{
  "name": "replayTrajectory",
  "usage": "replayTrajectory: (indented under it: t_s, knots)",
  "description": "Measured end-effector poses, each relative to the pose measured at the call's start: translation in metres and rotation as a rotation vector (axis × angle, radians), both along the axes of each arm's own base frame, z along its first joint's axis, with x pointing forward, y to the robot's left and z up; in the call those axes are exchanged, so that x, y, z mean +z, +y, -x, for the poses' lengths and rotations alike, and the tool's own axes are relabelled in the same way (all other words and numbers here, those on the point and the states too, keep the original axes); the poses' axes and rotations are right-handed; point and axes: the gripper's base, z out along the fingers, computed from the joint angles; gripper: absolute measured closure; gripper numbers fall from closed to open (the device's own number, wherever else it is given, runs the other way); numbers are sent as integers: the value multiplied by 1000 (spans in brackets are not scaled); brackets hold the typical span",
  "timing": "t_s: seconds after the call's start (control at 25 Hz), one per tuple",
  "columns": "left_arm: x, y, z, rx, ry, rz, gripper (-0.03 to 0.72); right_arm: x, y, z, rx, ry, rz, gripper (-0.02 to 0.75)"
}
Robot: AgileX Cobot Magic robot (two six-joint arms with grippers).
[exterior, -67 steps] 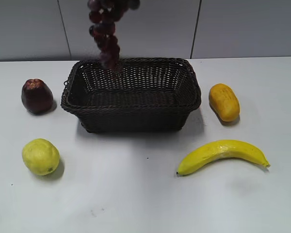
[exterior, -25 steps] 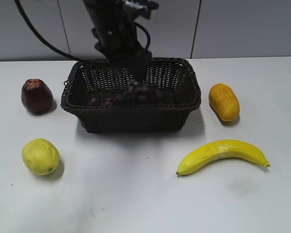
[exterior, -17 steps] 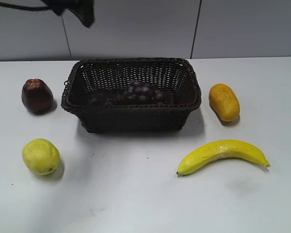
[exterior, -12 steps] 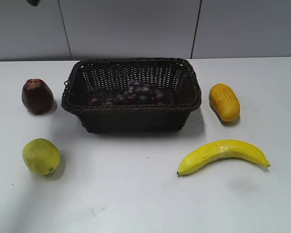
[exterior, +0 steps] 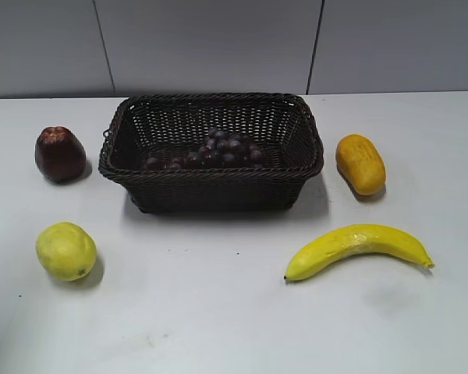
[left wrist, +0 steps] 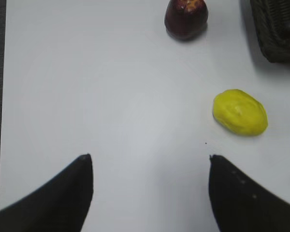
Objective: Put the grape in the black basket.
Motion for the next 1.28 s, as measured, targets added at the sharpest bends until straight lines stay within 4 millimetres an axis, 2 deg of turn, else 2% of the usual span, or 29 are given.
replayTrajectory:
  t_s: [0.24, 0.4, 0.52, 0.68, 0.8, 0.92, 1.28]
  knots:
    - [-10, 2, 87, 8, -77, 8, 137, 0, 0, 0, 0, 0, 0, 153]
    - [-23, 3, 139, 11, -173, 12, 137, 0, 0, 0, 0, 0, 0, 153]
    - [-37, 4, 171, 12, -238, 15, 137, 0, 0, 0, 0, 0, 0, 153]
    - [-65, 5, 201, 14, -292, 16, 137, 0, 0, 0, 0, 0, 0, 153]
    - [-89, 5, 213, 18, -297, 19, 137, 0, 0, 0, 0, 0, 0, 153]
    - [-111, 5, 216, 29, -275, 25, 135, 0, 0, 0, 0, 0, 0, 153]
    - [-118, 5, 209, 48, -330, 38, 133, 0, 0, 0, 0, 0, 0, 153]
